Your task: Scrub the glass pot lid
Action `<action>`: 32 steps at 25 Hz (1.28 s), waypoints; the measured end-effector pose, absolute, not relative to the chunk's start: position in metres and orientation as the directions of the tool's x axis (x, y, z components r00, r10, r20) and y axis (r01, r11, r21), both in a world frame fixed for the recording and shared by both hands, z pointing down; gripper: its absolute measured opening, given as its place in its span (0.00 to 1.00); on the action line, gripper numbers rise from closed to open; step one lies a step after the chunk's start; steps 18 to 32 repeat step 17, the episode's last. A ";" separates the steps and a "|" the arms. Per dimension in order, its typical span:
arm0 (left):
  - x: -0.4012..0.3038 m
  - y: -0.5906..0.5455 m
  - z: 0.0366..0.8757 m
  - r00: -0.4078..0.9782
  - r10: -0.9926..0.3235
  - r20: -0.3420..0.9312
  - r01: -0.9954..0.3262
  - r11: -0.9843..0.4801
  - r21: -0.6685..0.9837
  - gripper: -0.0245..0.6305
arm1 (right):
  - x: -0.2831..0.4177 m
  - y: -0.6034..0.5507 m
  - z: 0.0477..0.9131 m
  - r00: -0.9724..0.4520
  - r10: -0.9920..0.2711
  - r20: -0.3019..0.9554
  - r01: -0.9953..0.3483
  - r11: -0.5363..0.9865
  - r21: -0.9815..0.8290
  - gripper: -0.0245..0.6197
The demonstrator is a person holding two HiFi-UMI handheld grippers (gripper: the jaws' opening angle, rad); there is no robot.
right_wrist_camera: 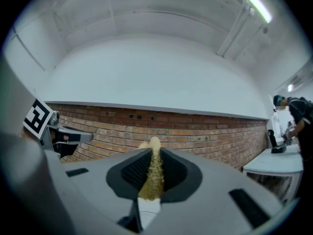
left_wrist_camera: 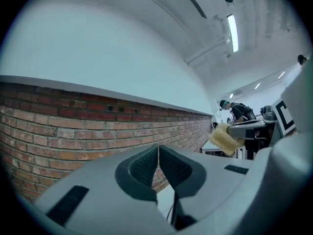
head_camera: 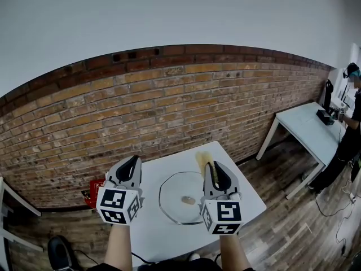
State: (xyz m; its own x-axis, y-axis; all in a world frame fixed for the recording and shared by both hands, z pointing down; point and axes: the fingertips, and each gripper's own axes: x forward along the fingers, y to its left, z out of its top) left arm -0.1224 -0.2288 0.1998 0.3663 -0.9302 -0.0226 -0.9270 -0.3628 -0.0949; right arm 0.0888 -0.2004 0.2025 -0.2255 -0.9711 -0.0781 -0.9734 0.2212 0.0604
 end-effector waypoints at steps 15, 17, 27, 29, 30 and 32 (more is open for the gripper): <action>-0.122 -0.233 0.204 0.372 -0.928 -0.011 -0.924 -0.368 -0.104 0.07 | 0.082 -0.207 0.205 -0.243 -0.967 -0.072 -0.969 0.238 0.067 0.12; -0.122 -0.234 0.204 0.373 -0.928 -0.012 -0.923 -0.369 -0.110 0.07 | 0.081 -0.207 0.205 -0.242 -0.968 -0.072 -0.969 0.237 0.067 0.13; -0.122 -0.234 0.204 0.373 -0.928 -0.012 -0.923 -0.369 -0.110 0.07 | 0.081 -0.207 0.205 -0.242 -0.968 -0.072 -0.969 0.237 0.067 0.13; -0.122 -0.234 0.204 0.373 -0.928 -0.012 -0.923 -0.369 -0.110 0.07 | 0.081 -0.207 0.205 -0.242 -0.968 -0.072 -0.969 0.237 0.067 0.13; -0.122 -0.234 0.204 0.373 -0.928 -0.012 -0.923 -0.369 -0.110 0.07 | 0.081 -0.207 0.205 -0.242 -0.968 -0.072 -0.969 0.237 0.067 0.13; -0.122 -0.234 0.204 0.373 -0.928 -0.012 -0.923 -0.369 -0.110 0.07 | 0.081 -0.207 0.205 -0.242 -0.968 -0.072 -0.969 0.237 0.067 0.13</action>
